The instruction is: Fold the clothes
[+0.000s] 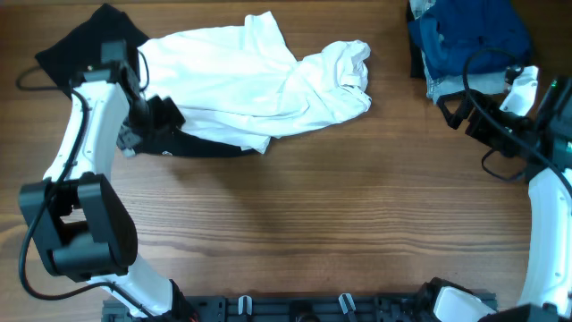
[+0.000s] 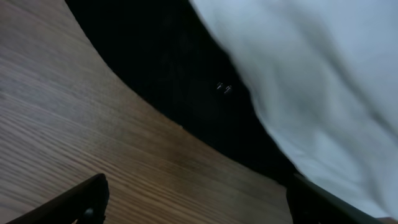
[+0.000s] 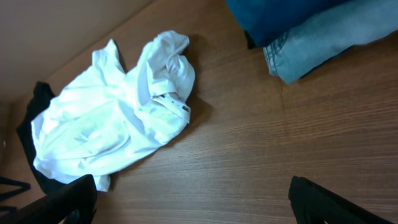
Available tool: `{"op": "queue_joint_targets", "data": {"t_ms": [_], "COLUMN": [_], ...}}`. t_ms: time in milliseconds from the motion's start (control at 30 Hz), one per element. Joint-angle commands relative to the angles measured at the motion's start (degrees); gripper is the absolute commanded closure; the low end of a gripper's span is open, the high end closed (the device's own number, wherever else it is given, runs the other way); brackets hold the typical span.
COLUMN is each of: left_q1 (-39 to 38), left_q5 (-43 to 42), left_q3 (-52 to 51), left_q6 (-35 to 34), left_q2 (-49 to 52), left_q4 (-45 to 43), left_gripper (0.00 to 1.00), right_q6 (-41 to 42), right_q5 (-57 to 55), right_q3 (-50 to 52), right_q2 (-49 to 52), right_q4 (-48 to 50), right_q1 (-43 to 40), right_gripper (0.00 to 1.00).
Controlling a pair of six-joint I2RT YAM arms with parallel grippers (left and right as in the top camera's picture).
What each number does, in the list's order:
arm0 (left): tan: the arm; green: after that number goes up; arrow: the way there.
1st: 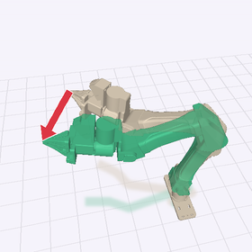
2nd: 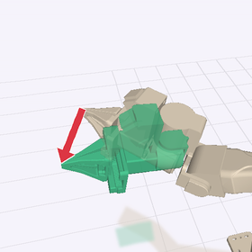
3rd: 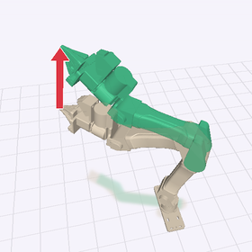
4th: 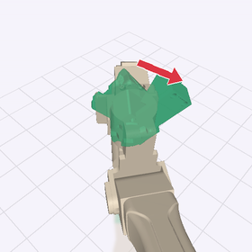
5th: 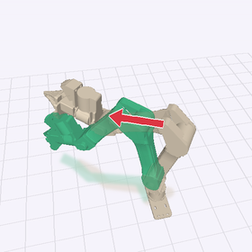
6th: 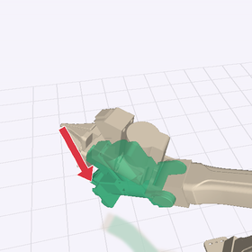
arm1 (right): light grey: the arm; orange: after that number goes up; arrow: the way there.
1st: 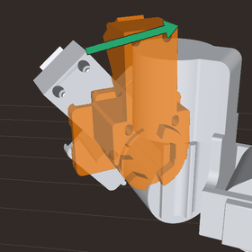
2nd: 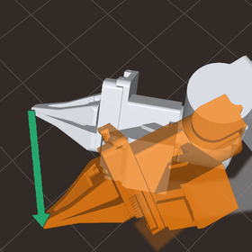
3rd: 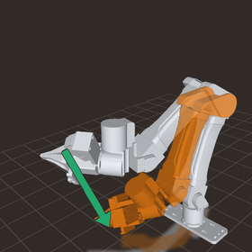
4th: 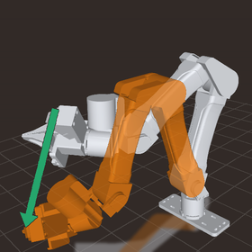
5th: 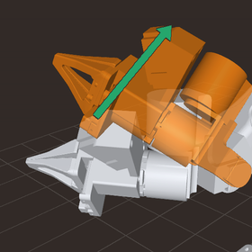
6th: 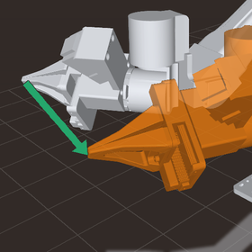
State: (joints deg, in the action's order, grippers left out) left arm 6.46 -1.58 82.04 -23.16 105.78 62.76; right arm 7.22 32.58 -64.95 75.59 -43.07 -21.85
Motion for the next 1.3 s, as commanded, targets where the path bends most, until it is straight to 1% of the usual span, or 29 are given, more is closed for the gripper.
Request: {"op": "queue_joint_targets", "data": {"t_ms": [0, 67, 133, 200, 233, 267, 300, 367, 400, 467, 567, 600, 667, 733, 800, 833, 967, 1133, 1267], "left_q1": [0.4, 0.4, 0.4, 0.4, 0.4, 0.4, 0.4, 0.4, 0.4, 0.4, 0.4, 0.5, 0.6, 1.0, 2.0, 2.7, 5.8, 8.7, 9.0], "left_q5": [-0.7, 0.2, 1.2, 1.2, 1.2, 1.2, 1.2, 1.2, 1.2, 2.3, 6.0, 7.6, 11.9, 18.2, 22.3, 22.9, 21.7, 12.5, 4.9], "left_q3": [-4.8, -6.0, -7.7, -9.6, -10.8, -11.9, -13.4, -15.4, -16.4, -18.2, -19.9, -20.3, -20.7, -21.1, -21.5, -21.7, -23.1, -23.3, -22.6], "left_q6": [-1.1, -1.2, -1.4, -1.4, -1.4, -1.4, -1.4, -1.3, -1.3, -1.3, -1.3, -1.3, -1.3, -1.1, -1.0, 0.1, 1.4, 6.8, 9.5], "left_q2": [0.0, 0.0, 0.0, 0.0, 0.0, 0.0, 0.0, 0.0, 0.0, 0.0, 0.0, 0.0, 0.0, 0.0, 0.0, 0.1, 0.2, 0.9, -0.6], "left_q4": [-4.0, -6.3, -9.8, -13.4, -15.2, -16.8, -18.9, -21.6, -22.9, -25.9, -30.5, -31.4, -32.3, -32.3, -32.6, -33.3, -37.0, -40.2, -43.1], "left_gripper": [0.14, 0.18, 0.27, 0.39, 0.48, 0.54, 0.66, 0.79, 0.82, 0.86, 0.88, 0.90, 0.93, 0.95, 0.96, 0.96, 0.96, 0.96, 0.96], "right_q6": [-1.4, -1.4, -1.4, -1.3, -1.2, -1.2, -1.0, -1.0, -1.0, -1.0, -1.0, -1.0, -1.0, -1.0, -1.1, -1.1, -1.2, -1.2, -1.2], "right_q5": [0.2, 0.2, 0.2, 0.2, 0.2, 0.2, 0.2, 0.2, 0.2, 0.2, 0.2, 0.2, 0.2, 0.2, 0.2, 0.2, 0.2, 0.2, 0.2], "right_q3": [-0.7, -0.7, -0.7, -0.7, -0.7, -0.7, -0.7, -0.7, -0.7, -0.7, -0.7, -0.7, -0.7, -0.7, -0.7, -0.7, -0.7, -0.7, -0.7], "right_q2": [3.0, 3.8, 4.7, 5.0, 5.0, 5.0, 5.0, 5.0, 5.0, 5.0, 5.0, 5.0, 5.0, 5.0, 5.0, 5.0, 5.0, 5.0, 5.0], "right_q4": [0.5, 0.6, 0.6, 0.6, 0.8, 1.0, 1.2, 1.5, 1.5, 1.5, 1.5, 1.5, 1.4, 1.4, 1.5, 1.5, 1.6, 1.6, 1.6], "right_q1": [0.5, 0.5, 0.5, 0.5, 0.5, 0.5, 0.5, 0.5, 0.5, 0.5, 0.5, 0.5, 0.5, 0.5, 0.5, 0.5, 0.5, 0.5, 0.5], "right_gripper": [0.01, 0.00, 0.00, 0.01, 0.01, 0.00, 0.00, 0.01, 0.00, 0.00, 0.00, 0.01, 0.00, 0.01, 0.01, 0.01, 0.01, 0.01, 0.00]}}
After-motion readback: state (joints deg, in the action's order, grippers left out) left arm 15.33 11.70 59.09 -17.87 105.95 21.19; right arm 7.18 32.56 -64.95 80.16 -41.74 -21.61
